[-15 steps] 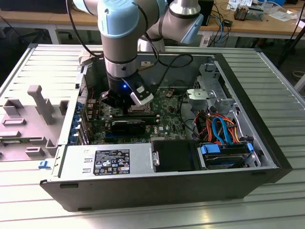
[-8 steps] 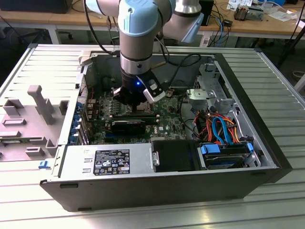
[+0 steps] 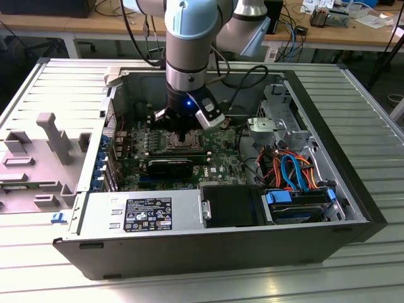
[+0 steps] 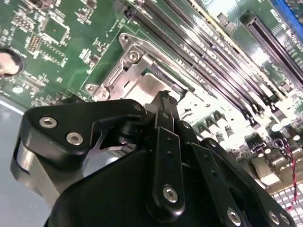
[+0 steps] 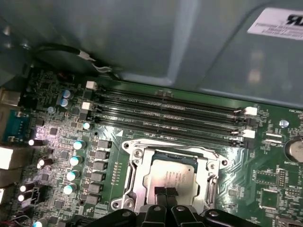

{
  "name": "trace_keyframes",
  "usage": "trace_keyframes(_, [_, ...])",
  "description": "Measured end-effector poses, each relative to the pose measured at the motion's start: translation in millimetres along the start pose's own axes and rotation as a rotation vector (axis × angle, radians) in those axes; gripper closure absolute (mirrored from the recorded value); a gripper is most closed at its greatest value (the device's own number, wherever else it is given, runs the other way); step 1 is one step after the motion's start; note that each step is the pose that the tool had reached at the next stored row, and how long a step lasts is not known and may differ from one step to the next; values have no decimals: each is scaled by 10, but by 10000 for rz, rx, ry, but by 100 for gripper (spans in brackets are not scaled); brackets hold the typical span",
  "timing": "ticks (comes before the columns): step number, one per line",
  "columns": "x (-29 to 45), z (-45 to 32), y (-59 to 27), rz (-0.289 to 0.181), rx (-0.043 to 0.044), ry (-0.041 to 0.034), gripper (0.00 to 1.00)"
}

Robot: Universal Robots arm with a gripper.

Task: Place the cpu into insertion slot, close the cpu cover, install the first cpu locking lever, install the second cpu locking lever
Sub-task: 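Install the second cpu locking lever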

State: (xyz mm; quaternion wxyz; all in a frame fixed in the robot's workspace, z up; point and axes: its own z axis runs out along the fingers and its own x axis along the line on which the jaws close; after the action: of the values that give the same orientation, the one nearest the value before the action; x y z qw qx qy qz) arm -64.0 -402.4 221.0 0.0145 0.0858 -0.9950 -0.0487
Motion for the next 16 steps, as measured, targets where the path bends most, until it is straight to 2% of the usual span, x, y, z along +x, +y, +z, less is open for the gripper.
trace_keyframes(2, [1, -70, 8, 4, 1, 0, 89])
trace_keyframes(4, [2, -179, 19, 5, 1, 0, 89])
trace_keyframes(5, [3, -196, 20, 4, 1, 0, 89])
trace_keyframes(11, [4, -261, 27, 4, 1, -1, 89])
trace_keyframes(16, [4, -263, 27, 4, 1, 0, 89])
